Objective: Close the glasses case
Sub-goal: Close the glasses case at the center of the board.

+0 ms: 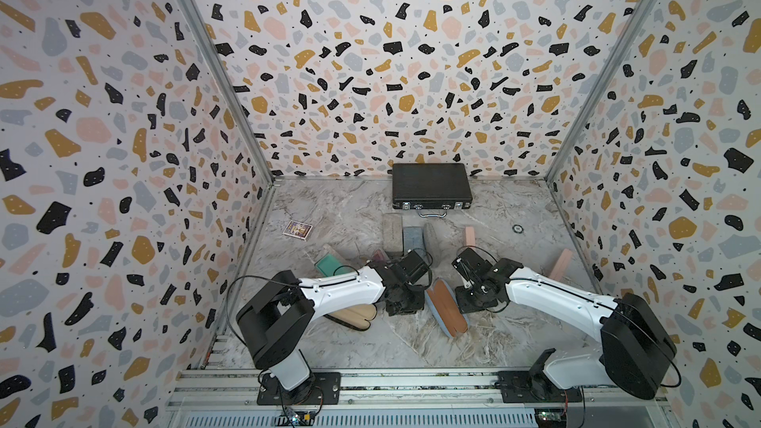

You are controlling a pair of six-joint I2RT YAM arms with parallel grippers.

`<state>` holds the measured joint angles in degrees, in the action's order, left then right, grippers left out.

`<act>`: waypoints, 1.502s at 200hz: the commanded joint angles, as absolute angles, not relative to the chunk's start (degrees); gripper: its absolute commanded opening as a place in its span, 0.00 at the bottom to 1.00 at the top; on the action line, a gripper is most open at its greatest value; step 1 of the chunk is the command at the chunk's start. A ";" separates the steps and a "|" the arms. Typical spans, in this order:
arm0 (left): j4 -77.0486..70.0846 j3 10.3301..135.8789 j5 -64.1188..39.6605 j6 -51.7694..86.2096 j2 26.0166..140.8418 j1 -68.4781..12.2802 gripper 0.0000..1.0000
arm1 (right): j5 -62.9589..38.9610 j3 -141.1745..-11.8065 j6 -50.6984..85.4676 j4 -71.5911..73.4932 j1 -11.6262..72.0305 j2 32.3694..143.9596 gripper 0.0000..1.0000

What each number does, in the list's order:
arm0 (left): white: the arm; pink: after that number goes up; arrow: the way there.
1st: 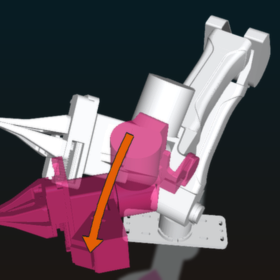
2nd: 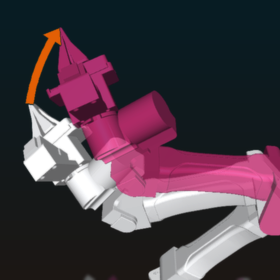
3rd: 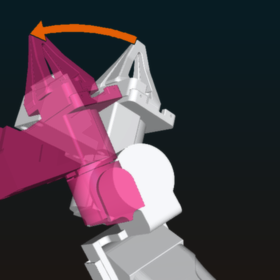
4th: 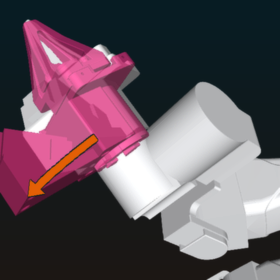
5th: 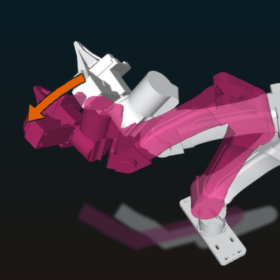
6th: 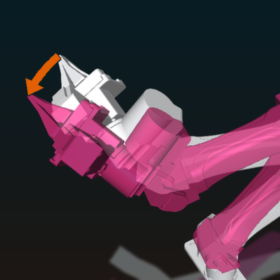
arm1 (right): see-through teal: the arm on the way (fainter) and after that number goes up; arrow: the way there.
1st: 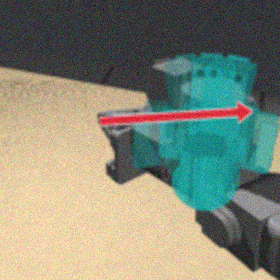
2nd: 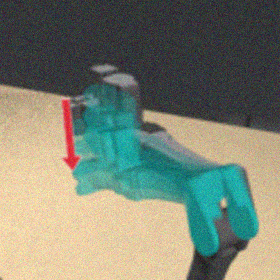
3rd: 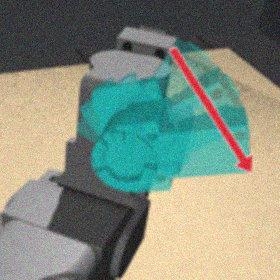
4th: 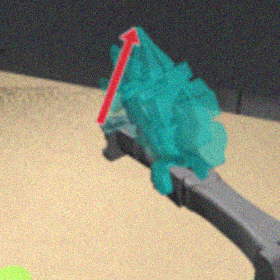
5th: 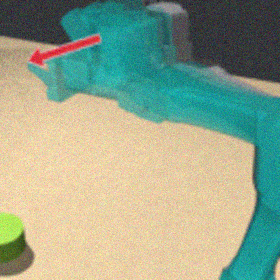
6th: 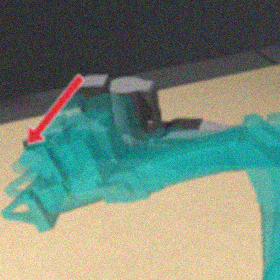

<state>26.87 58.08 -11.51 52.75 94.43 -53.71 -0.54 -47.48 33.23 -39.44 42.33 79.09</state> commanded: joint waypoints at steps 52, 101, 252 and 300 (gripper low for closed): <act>24.76 62.64 -12.39 52.65 98.75 -55.81 0.00 | -3.50 -45.62 33.56 -38.07 42.19 79.11 0.03; 24.72 64.19 -12.70 52.49 100.27 -56.51 0.00 | -5.64 -45.81 33.71 -36.78 42.19 79.66 0.04; 25.93 70.04 -12.92 51.88 102.66 -58.36 0.00 | -10.44 -48.33 33.88 -33.99 44.97 80.42 0.05; 26.10 70.00 -12.74 51.68 102.13 -58.73 0.00 | -10.81 -48.86 33.08 -33.66 45.70 79.70 0.05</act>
